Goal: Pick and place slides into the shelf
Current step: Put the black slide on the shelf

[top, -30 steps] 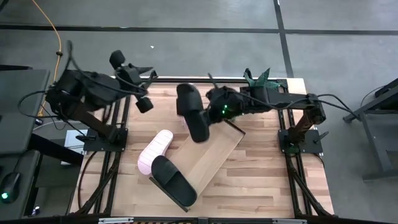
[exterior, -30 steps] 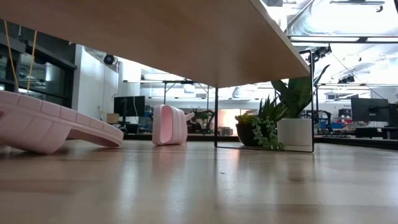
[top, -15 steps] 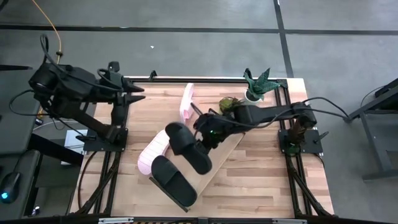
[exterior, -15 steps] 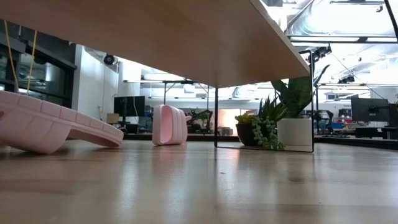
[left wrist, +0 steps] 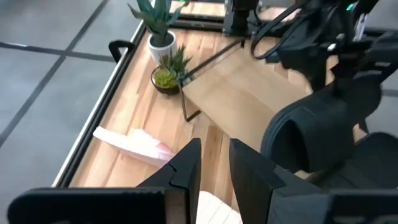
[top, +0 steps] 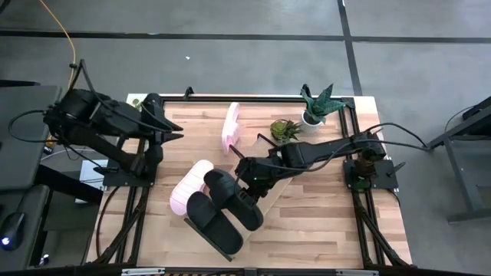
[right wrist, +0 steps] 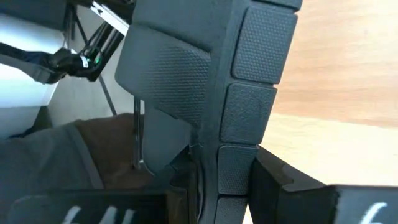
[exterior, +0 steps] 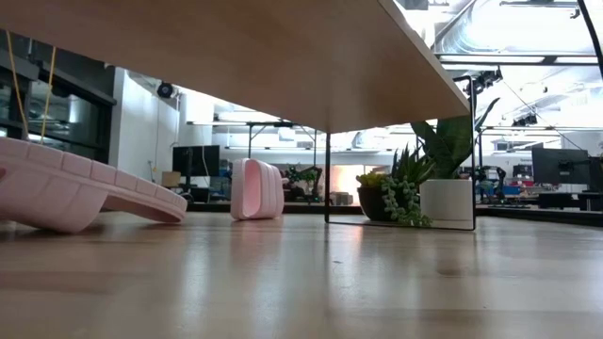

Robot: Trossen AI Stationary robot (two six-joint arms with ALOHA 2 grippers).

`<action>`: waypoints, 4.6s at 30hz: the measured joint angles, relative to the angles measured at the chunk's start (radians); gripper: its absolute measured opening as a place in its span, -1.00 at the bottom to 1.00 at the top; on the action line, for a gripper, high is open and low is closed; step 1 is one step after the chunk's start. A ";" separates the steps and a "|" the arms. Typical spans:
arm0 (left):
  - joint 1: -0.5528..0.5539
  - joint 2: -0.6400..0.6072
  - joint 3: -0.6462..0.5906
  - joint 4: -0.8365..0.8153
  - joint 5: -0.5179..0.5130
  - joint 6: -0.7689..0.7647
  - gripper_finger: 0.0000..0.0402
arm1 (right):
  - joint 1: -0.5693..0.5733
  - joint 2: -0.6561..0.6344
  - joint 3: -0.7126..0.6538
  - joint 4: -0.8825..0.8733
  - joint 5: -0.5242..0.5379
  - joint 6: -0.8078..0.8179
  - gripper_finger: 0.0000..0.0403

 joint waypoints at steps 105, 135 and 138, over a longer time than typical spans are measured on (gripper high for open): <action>0.000 -0.077 -0.127 0.092 0.022 0.056 -0.65 | -0.012 0.019 0.000 -0.316 0.422 0.050 -0.96; 0.000 -0.077 -0.127 0.082 0.023 0.064 -0.66 | -0.029 0.092 0.000 -0.168 0.330 0.035 -1.00; 0.000 -0.077 -0.127 0.070 0.023 0.064 -0.65 | -0.022 0.092 0.000 -0.183 0.287 0.034 -1.00</action>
